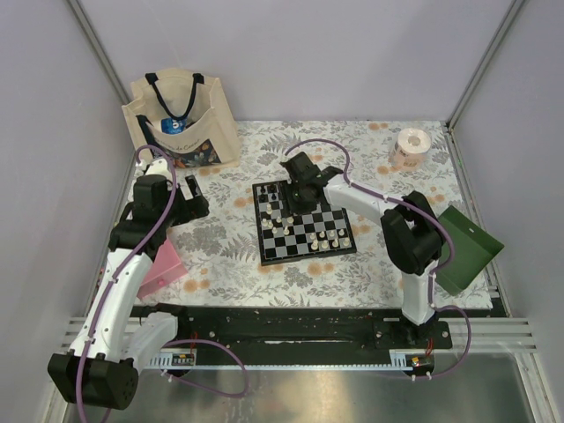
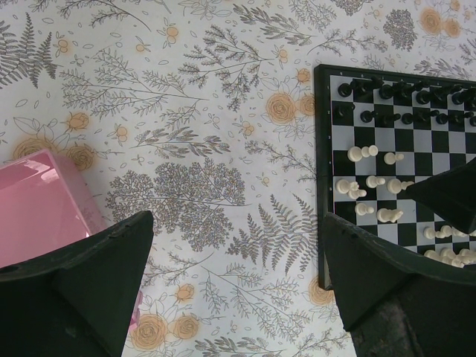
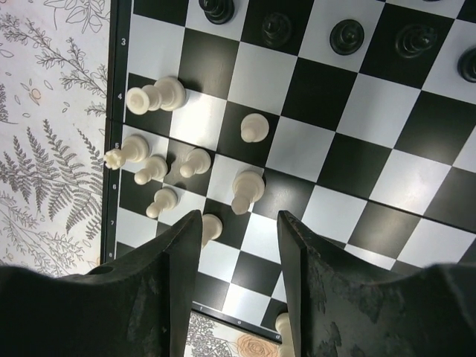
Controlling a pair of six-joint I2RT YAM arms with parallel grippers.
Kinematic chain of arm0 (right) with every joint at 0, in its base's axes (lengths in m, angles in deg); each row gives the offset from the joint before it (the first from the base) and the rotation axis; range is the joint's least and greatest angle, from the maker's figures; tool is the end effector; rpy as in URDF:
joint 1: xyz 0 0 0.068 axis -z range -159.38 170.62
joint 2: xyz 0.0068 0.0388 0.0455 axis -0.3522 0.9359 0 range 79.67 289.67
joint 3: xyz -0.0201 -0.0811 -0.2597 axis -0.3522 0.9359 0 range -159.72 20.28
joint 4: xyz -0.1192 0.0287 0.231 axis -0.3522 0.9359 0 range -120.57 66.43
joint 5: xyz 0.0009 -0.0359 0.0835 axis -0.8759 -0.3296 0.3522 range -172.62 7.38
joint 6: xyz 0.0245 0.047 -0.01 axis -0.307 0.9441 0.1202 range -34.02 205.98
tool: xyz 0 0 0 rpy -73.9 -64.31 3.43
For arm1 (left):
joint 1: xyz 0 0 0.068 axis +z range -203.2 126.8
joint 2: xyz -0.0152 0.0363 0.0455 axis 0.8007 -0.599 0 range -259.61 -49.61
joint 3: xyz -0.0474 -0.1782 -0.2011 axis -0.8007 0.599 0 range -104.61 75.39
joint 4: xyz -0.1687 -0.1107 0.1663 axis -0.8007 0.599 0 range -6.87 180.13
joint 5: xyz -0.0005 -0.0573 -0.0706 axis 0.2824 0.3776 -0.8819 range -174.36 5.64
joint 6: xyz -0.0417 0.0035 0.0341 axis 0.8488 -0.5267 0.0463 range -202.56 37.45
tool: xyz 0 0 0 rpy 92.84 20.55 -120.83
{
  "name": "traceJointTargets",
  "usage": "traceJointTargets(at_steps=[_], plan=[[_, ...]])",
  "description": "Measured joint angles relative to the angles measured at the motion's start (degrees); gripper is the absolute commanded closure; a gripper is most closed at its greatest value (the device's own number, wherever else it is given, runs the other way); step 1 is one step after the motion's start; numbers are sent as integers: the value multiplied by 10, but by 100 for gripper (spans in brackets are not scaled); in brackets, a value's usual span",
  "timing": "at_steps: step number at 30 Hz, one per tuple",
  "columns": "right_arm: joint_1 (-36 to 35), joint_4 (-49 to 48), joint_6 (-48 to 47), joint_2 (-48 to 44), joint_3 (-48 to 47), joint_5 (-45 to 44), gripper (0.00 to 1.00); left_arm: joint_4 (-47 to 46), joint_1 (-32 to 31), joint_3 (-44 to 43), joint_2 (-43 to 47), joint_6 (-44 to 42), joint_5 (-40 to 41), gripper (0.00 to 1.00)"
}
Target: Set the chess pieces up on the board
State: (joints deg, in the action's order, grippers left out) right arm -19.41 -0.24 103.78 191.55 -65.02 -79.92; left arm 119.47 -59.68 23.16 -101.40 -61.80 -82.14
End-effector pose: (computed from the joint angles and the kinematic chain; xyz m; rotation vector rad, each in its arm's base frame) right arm 0.3237 0.2742 0.2106 -0.5241 2.5724 0.4314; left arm 0.1889 -0.0201 0.3185 -0.2957 2.1857 -0.2238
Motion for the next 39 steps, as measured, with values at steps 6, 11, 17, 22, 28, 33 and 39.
traceJointTargets(at_steps=[6, 11, 17, 22, 28, 33, 39], plan=[[0, 8, -1, 28, -24, -1, 51, 0, 0, 0, 0, 0, 0, 1], [0, 12, -2, 45, -37, -3, 57, 0, 0, 0, 0, 0, 0, 1], [0, 24, -3, 54, -42, -6, 62, 0, 0, 0, 0, 0, 0, 1], [0, 25, -5, 54, -44, -7, 68, 0, 0, 0, 0, 0, 0, 1], [0, 26, -7, 54, -44, -7, 80, 0, 0, 0, 0, 0, 0, 1], [0, 26, -10, 53, -44, -7, 95, 0, 0, 0, 0, 0, 0, 1], [0, 26, -13, 37, -40, -8, 94, 0, 0, 0, 0, 0, 0, 1]])
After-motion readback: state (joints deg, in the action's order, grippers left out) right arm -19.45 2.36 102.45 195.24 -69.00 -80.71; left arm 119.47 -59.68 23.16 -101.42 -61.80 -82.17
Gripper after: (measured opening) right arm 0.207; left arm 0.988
